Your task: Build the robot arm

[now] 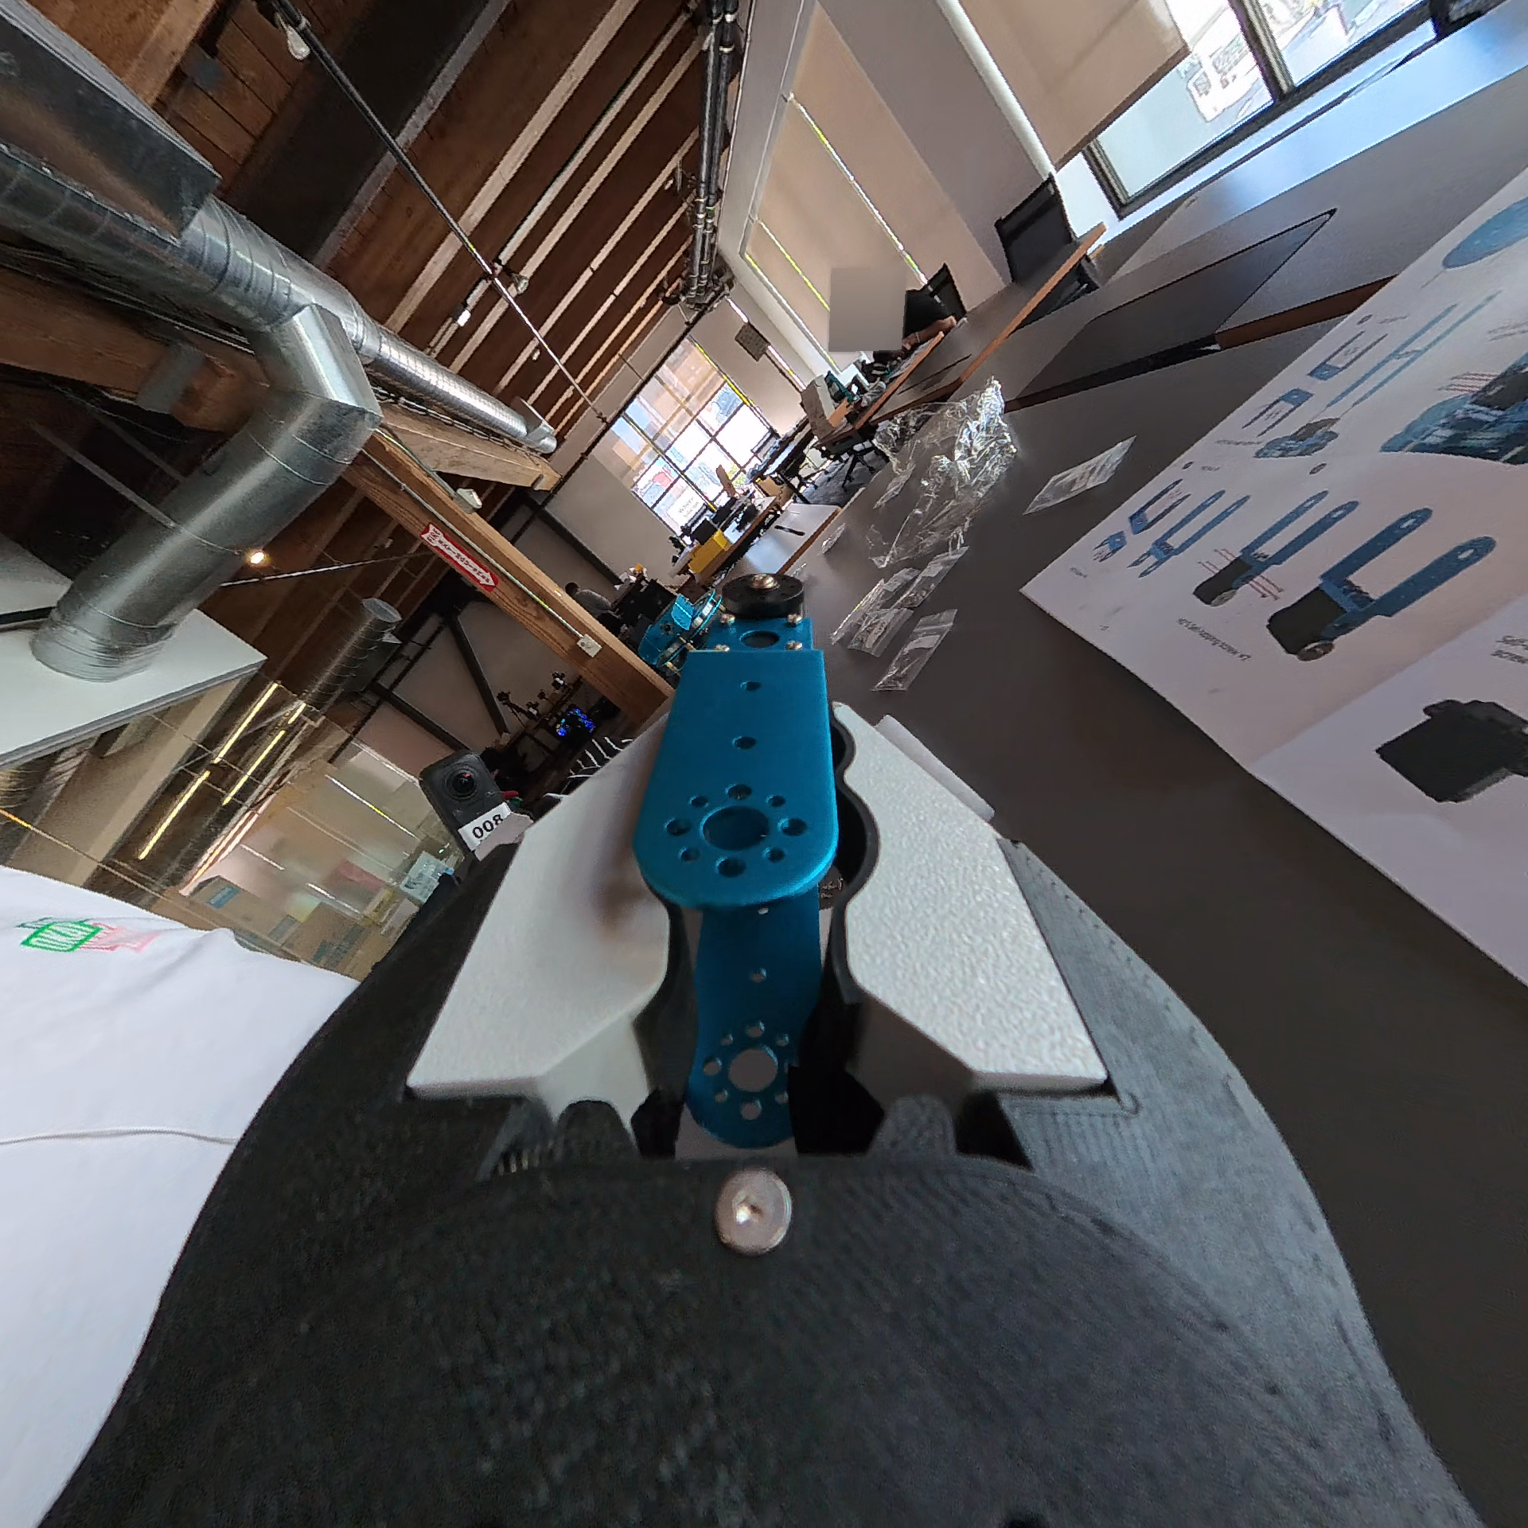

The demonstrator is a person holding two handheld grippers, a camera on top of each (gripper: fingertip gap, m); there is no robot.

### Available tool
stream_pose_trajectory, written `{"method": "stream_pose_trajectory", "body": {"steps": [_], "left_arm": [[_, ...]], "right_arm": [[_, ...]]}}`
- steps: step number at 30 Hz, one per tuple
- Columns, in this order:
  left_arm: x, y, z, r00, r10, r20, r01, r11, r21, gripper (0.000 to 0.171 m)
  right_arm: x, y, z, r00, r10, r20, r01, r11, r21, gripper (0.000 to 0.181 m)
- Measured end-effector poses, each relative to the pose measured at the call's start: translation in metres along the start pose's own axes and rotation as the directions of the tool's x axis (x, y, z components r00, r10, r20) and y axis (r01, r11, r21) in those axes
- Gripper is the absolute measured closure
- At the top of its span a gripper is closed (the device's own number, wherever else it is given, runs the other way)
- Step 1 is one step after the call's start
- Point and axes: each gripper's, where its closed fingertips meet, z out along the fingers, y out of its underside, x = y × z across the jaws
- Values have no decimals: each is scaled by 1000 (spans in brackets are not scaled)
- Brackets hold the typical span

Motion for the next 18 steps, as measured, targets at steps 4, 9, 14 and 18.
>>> {"method": "stream_pose_trajectory", "body": {"steps": [4, 9, 14, 18], "left_arm": [[-1, -1, 0, 1000, -11, 1, 11, 1000, 4, 158], [-12, -5, 9, 999, -29, 39, 29, 1000, -6, 162], [-35, -34, 57, 997, -6, 76, 16, 992, -128, 156], [-21, -83, 101, 996, 54, -72, -65, 983, -171, 150]], "right_arm": [[4, 2, -1, 1000, 7, -4, -8, 1000, -7, 154], [12, -10, -14, 1000, 9, 4, -9, 1000, 24, 153], [29, -34, -45, 998, 6, -56, -4, 999, 44, 153], [43, -74, -72, 987, 133, -88, -120, 983, 139, 153]]}}
